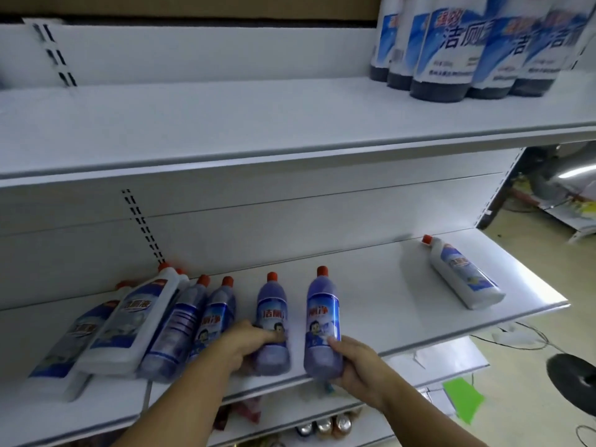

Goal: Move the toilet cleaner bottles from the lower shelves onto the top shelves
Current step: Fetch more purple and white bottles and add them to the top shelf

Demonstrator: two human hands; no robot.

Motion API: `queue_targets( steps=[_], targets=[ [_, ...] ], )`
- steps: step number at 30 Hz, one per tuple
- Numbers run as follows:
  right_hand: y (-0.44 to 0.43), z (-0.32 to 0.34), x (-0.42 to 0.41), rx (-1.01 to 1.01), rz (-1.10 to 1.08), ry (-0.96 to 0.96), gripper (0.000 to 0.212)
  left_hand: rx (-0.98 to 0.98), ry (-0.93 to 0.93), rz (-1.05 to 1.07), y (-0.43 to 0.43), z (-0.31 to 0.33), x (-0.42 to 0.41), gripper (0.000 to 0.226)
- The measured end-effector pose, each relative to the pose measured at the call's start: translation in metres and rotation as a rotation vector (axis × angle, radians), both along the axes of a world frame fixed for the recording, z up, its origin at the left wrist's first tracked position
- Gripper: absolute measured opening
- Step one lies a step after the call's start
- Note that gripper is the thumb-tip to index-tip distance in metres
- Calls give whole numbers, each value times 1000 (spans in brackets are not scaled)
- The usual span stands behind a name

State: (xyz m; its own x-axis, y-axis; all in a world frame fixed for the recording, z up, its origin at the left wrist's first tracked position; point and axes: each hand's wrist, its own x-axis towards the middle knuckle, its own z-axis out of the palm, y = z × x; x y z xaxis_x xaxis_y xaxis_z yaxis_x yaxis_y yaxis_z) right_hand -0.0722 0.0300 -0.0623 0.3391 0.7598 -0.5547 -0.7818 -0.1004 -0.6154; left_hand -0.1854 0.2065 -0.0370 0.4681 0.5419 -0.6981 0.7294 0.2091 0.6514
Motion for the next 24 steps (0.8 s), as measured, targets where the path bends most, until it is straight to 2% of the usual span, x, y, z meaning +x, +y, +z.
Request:
queue_targets(
  steps=[3,6,10,13,16,20,22,24],
  targets=[
    [-21,5,2,57,68,8,51,-307,-201,160,-17,9,-21,44],
    [-33,12,3,128,143,-15,61,-397,-378,226,-39,16,-42,53],
    [-35,22,-5,231,247,-69,77,-368,-577,286,-66,35,-69,59],
    [-33,28,-19,290,357,-106,81,-301,-689,312,-83,46,-92,62],
    [-34,32,-39,357,426,-66,86,-233,-732,337,-103,57,-118,64],
    [-37,50,-75,432,488,-20,74,-190,-779,376,-114,69,-156,71],
    [-34,57,-92,389,470,-29,79,-157,-786,366,-113,76,-175,83],
    [-29,63,-111,350,430,-56,94,-150,-797,350,-109,81,-195,92]
  ],
)
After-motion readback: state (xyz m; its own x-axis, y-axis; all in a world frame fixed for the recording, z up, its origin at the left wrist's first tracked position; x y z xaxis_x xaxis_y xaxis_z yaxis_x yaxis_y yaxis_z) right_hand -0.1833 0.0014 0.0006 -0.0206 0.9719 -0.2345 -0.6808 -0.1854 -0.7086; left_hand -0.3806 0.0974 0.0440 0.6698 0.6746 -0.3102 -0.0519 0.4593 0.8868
